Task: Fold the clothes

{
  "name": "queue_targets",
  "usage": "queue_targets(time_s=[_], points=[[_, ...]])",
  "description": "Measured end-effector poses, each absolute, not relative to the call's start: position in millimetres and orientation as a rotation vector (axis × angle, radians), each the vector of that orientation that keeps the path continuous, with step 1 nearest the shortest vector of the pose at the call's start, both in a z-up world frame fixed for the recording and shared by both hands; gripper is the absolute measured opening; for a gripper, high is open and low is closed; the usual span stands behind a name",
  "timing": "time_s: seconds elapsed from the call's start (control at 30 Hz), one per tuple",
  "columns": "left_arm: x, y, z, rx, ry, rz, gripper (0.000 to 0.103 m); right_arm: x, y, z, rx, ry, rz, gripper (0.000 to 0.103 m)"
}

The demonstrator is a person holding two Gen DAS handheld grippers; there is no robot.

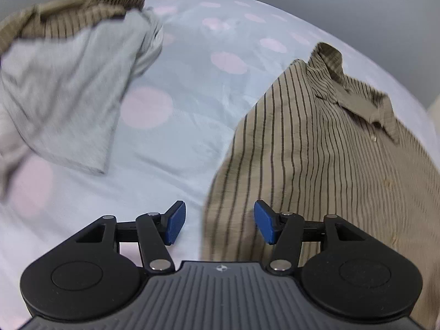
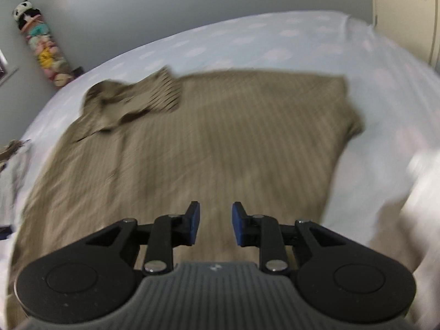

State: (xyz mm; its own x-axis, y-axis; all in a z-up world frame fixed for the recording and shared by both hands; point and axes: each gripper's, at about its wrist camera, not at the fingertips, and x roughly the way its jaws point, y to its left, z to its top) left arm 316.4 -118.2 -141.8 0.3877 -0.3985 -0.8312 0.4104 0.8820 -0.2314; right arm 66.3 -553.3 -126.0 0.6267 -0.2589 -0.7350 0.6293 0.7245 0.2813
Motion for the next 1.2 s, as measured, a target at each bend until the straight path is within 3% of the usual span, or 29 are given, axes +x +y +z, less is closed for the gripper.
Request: queue_targets(time_s=[0.03, 0.07, 0.13, 0.23, 0.3, 0.67, 1.0, 1.2], points=[[316, -120, -148, -0.005, 1.068, -0.512, 0.047, 67, -541, -130, 0.576, 0.732, -0.534, 0.033], [315, -122, -155, -0.021, 1.081, -0.509, 0.034, 68, -529, -135, 0.593, 0.737, -0.527, 0.035], [309, -128, -163, -0.026, 1.077, -0.495, 0.027, 76, -512, -140, 0.585, 0.760, -0.531, 0.037], [301, -139, -161, 0.005, 1.044, -0.504, 0.005, 90, -490, -147, 0.550, 0.803, -0.548, 0.037], [294, -145, -155, -0.004, 1.039, -0.524, 0.003, 100, -481, -148, 0.541, 0.819, -0.545, 0.037], [250, -220, -107, 0.063, 0.904, -0.777, 0.003, 123, -455, -145, 0.484, 0.853, -0.512, 0.039], [227, -259, -159, 0.141, 1.075, -0.809, 0.003, 101, -464, -139, 0.501, 0.862, -0.551, 0.042], [236, -241, -153, 0.067, 1.097, -0.855, 0.027, 97, -467, -137, 0.510, 0.861, -0.573, 0.043]])
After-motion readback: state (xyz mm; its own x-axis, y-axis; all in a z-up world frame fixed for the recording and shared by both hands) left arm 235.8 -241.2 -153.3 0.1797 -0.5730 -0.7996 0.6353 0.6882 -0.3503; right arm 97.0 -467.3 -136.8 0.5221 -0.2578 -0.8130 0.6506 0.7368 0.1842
